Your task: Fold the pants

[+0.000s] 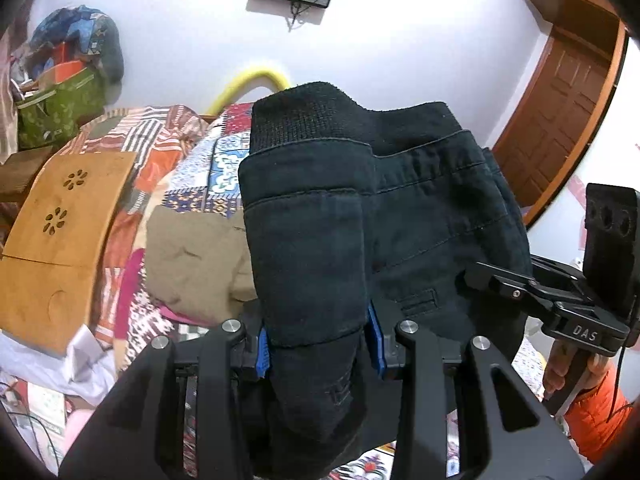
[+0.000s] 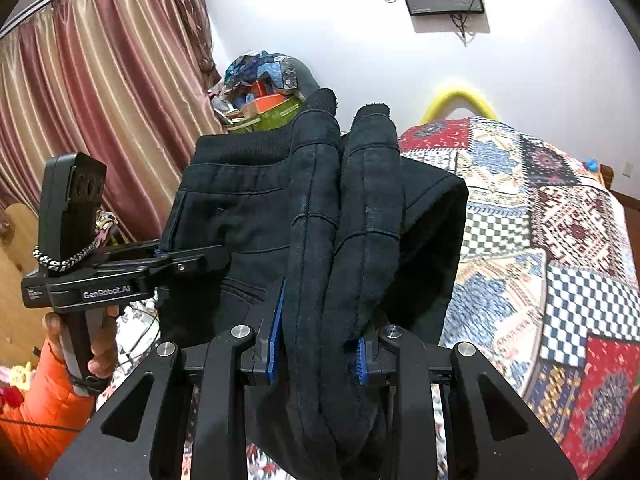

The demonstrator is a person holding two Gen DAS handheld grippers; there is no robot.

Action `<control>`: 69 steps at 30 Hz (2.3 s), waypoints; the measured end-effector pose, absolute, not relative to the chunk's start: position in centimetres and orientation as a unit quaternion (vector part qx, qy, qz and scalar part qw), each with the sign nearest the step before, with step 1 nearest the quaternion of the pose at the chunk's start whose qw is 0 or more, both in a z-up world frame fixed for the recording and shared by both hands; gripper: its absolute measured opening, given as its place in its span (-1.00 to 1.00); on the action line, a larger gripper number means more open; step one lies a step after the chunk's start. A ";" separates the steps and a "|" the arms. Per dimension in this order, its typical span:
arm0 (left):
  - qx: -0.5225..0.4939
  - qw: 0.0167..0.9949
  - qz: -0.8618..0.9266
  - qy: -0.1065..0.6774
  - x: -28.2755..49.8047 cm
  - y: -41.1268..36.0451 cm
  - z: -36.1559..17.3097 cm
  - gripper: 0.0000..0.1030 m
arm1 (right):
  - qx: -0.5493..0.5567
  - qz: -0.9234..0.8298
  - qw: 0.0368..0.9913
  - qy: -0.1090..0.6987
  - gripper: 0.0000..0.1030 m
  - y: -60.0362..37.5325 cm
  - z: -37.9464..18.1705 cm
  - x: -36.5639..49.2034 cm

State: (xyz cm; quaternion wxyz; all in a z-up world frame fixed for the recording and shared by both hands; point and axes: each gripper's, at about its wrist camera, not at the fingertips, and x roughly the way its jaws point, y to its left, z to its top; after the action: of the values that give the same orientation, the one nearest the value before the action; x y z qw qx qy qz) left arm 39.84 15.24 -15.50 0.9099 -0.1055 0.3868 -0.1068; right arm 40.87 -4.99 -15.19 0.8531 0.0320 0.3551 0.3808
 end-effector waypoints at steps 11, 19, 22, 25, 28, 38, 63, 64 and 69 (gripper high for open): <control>-0.093 0.907 -0.076 0.405 46.5 18.7 -18.3 -0.27 | 0.062 0.380 0.845 0.372 -0.51 -1.8 -17.7 45.7; -0.103 0.891 -0.061 0.438 51.4 20.7 -21.5 -0.27 | 0.079 0.369 0.839 0.393 -0.51 0.2 -20.0 48.3; -0.109 0.880 -0.055 0.459 53.4 21.2 -23.6 -0.27 | 0.077 0.361 0.836 0.406 -0.51 0.8 -21.3 49.2; -0.110 0.876 -0.045 0.468 54.9 21.5 -25.4 -0.27 | 0.079 0.349 0.835 0.418 -0.51 1.0 -22.6 50.0; -0.110 0.873 -0.043 0.473 56.1 21.6 -26.8 -0.27 | 0.098 0.337 0.831 0.431 -0.51 0.7 -23.8 51.4; -0.120 0.876 0.006 0.467 57.0 24.5 -27.1 -0.18 | 0.055 0.307 0.829 0.464 -0.35 -0.9 -25.2 52.7; -0.024 0.915 0.028 0.403 48.2 19.8 -24.0 -0.18 | -0.014 0.302 0.873 0.383 -0.35 -3.3 -20.4 46.6; -0.027 0.920 0.017 0.392 47.2 19.3 -22.8 -0.18 | -0.014 0.304 0.877 0.371 -0.35 -3.5 -19.3 45.9; -0.032 0.940 -0.010 0.340 43.2 17.0 -17.3 -0.18 | -0.006 0.316 0.899 0.304 -0.35 -5.2 -13.2 41.3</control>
State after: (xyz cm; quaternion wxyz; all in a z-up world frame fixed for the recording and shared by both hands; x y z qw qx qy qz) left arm 43.17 16.95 -17.25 0.9399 -0.0324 0.3398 -0.0100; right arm 41.28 -5.25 -13.15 0.8987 -0.0059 0.3041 0.3159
